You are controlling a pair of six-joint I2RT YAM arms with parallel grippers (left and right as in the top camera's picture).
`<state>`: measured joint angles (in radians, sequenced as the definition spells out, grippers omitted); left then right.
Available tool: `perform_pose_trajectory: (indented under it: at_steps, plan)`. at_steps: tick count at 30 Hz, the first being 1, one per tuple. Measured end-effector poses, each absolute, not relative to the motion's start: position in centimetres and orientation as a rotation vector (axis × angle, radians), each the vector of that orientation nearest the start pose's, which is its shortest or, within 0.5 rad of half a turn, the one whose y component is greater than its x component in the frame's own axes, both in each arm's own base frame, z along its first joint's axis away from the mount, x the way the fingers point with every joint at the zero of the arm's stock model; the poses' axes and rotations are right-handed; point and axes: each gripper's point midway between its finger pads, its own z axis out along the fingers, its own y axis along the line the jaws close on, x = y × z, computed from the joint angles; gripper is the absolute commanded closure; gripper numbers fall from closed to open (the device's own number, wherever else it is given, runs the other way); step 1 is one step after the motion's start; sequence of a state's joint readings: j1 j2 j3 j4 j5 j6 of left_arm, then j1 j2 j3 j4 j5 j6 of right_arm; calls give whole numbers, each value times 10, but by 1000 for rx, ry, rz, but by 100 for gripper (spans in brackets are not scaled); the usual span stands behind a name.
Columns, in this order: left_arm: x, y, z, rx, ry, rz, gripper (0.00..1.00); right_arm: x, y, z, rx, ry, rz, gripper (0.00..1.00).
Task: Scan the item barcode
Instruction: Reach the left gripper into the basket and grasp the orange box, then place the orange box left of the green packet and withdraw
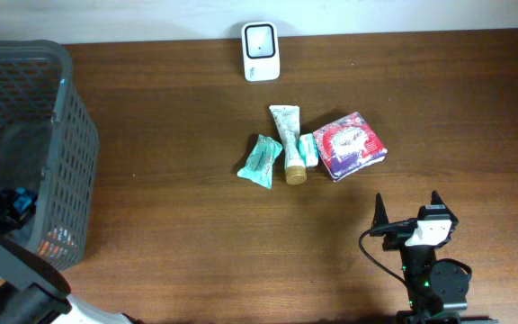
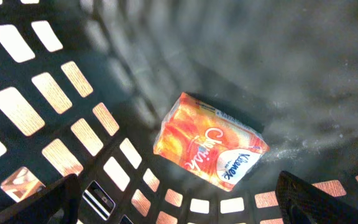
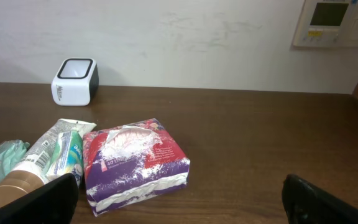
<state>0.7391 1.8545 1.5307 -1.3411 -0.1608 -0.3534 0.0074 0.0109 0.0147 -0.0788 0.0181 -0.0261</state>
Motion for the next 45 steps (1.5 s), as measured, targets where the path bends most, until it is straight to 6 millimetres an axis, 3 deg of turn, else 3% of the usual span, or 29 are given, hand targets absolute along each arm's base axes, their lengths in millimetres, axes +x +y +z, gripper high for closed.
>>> perform_pose_trajectory:
  at_steps: [5,9,14,15,20,25,27,31,34,35,37,38,40,43,45]
  plan:
    - [221,233,80,-1745,2750,194,21,246,-1,159,-14,1646,-29,1]
    - [225,235,63,-1769,2760,176,22,246,-1,159,-14,1646,-29,1]
    - [230,221,28,-1821,2832,23,45,246,-1,159,-14,1646,-29,1]
    - [231,221,28,-1820,2831,15,51,246,-1,159,-13,1646,-29,1]
    - [234,222,27,-1814,2821,3,100,246,-1,159,-14,1646,-29,1]
    - [236,223,37,-1841,2856,-17,100,246,-1,159,-14,1646,-29,1]
    - [247,233,58,-1824,2827,-12,100,246,-1,159,-14,1646,-29,1]
    - [294,274,151,-1686,2618,44,100,246,-1,159,-14,1646,-29,1]
    - [311,290,230,-1576,2443,94,100,246,-1,159,-14,1647,-29,1]
    - [315,293,275,-1507,2340,117,100,246,-1,159,-14,1647,-29,1]
    - [316,287,326,-1408,2223,115,100,246,-1,159,-14,1646,-29,1]
    - [323,274,367,-1271,2139,68,100,246,-1,159,-14,1646,-29,1]
    - [332,238,411,-1066,2082,-20,100,246,-1,159,-14,1646,-29,1]
    - [344,140,478,-617,2022,-182,100,246,-1,159,-14,1646,-29,1]
    - [343,83,500,-397,2009,-265,100,246,-1,159,-13,1646,-29,1]
